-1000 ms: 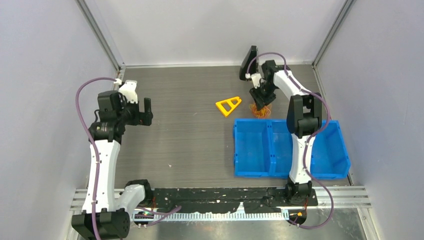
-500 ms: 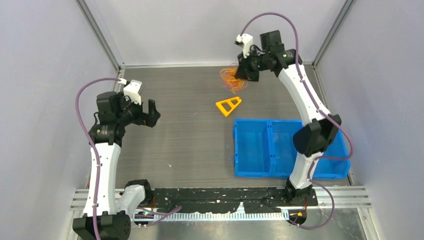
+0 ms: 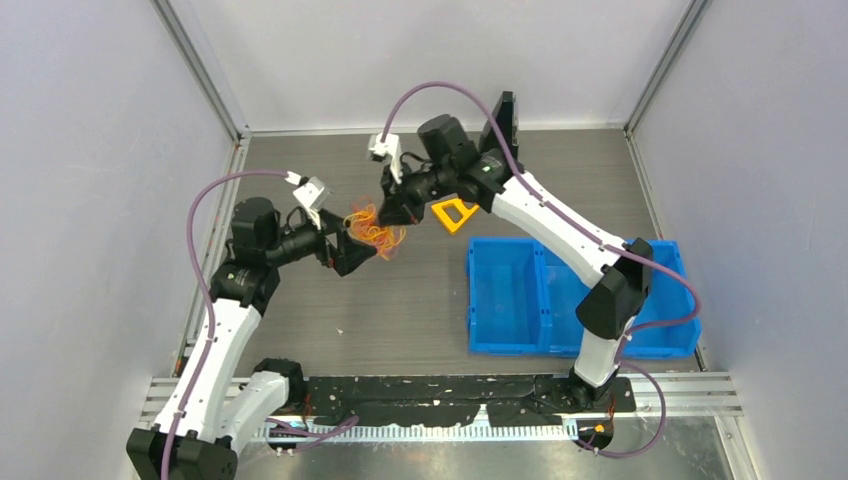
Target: Untangle the cables
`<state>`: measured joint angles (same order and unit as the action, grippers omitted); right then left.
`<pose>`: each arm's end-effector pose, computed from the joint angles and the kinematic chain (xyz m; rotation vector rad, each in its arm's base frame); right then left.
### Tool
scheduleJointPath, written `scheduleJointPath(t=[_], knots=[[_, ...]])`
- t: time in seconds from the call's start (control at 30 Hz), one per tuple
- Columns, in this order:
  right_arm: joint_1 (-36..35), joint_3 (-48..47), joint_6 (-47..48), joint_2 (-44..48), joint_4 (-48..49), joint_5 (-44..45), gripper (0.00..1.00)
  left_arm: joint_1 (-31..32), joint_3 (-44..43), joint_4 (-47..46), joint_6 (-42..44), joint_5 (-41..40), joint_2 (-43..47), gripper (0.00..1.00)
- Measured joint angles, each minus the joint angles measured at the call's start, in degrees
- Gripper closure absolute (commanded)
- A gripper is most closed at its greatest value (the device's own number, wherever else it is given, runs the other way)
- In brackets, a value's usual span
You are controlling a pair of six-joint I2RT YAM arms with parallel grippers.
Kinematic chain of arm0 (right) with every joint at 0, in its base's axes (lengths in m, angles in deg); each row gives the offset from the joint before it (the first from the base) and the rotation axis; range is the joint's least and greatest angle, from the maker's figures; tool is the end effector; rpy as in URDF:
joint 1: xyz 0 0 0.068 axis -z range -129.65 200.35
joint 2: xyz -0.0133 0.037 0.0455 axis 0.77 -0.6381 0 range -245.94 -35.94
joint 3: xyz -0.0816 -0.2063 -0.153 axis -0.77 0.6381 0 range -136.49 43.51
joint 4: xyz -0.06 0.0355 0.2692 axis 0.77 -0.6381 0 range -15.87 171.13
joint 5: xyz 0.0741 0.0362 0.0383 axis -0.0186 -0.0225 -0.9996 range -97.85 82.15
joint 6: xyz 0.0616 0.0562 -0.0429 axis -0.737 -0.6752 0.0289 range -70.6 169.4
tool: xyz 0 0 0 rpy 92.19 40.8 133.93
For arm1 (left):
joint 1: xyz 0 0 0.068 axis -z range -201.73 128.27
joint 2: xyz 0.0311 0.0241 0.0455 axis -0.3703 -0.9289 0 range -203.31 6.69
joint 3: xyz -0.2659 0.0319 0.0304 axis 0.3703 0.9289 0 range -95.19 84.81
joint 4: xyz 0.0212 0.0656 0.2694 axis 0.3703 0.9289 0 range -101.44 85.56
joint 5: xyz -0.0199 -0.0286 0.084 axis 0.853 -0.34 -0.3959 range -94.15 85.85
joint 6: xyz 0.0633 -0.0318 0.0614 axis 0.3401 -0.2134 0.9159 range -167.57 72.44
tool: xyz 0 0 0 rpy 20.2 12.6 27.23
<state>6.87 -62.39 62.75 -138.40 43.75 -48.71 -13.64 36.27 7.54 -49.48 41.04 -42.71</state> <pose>0.2879 0.3492 0.3666 -1.3965 1.6863 1.0697 0.2288 -0.0932 0.3220 0.6313 1.7950 -0.8689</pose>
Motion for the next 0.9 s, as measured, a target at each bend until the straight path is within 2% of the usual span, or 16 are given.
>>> scheduleJointPath(t=[0.07, 0.17, 0.2, 0.3, 0.4, 0.57, 0.7, 0.9], knots=[[-1.86, -0.09, -0.22, -1.40, 0.31, -0.09, 0.89, 1.49, 1.97, -2.86, -2.49, -0.15, -0.70, 0.23], [-3.80, -0.48, -0.70, -3.13, 1.01, -0.22, 0.85, 2.14, 4.31, -4.11, -5.40, -0.31, -1.86, 0.92], [-4.09, -0.48, -1.01, -3.39, 1.36, -0.24, 0.85, 2.05, 4.83, -4.04, -5.99, -0.59, -1.79, 1.00], [-3.82, -0.48, -1.44, -3.48, 1.90, 0.24, 0.86, 0.72, 5.68, -2.75, -5.40, -0.74, 0.00, 1.00], [-3.04, -0.48, -2.32, -3.43, 3.19, -0.81, 0.92, -1.09, 6.36, -1.36, -3.96, -0.76, 4.28, 1.00], [-2.75, 0.76, -3.80, -3.32, 5.62, -2.82, 0.95, -8.07, 8.33, 2.08, 0.79, 1.46, 10.49, 1.00], [1.70, 2.01, -4.70, -3.13, 5.18, -1.70, 0.95, -15.12, 9.03, 8.52, 4.72, 1.44, 11.02, 1.00], [8.17, 2.03, -6.01, -1.55, 4.92, 3.43, 0.95, -19.85, 7.34, 17.29, 11.58, -2.56, 6.14, 1.00]])
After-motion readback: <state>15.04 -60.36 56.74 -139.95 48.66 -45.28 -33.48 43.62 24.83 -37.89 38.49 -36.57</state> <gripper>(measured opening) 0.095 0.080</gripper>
